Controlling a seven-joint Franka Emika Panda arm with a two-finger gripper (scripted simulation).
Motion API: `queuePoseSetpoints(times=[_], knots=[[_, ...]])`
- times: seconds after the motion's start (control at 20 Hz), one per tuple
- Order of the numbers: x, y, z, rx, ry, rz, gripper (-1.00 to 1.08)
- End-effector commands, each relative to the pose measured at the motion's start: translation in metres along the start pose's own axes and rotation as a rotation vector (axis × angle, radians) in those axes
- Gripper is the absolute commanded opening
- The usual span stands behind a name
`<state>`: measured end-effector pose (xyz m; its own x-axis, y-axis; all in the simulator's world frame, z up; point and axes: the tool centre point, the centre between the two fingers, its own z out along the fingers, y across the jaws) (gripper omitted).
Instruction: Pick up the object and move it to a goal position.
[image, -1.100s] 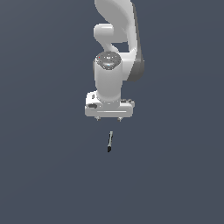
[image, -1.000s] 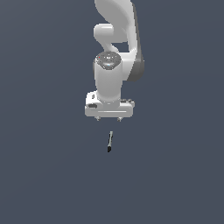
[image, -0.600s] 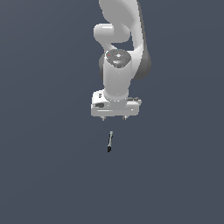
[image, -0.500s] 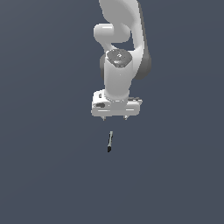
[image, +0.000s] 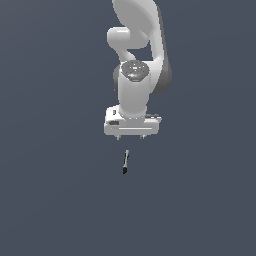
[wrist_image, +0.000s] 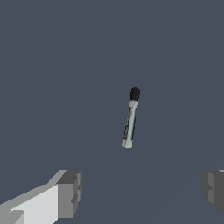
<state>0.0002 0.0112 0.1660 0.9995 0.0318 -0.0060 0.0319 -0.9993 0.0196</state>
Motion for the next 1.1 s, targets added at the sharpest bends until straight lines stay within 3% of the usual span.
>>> queuePoseSetpoints(times=[0.0, 0.65, 1.05], knots=[[0.004, 0.002, 0.008, 0.003, 0.0, 0.012, 1.0], [0.031, 0.016, 0.085, 0.018, 0.003, 0.121, 1.0], [0.036, 0.02, 0.106, 0.02, 0.004, 0.149, 1.0]])
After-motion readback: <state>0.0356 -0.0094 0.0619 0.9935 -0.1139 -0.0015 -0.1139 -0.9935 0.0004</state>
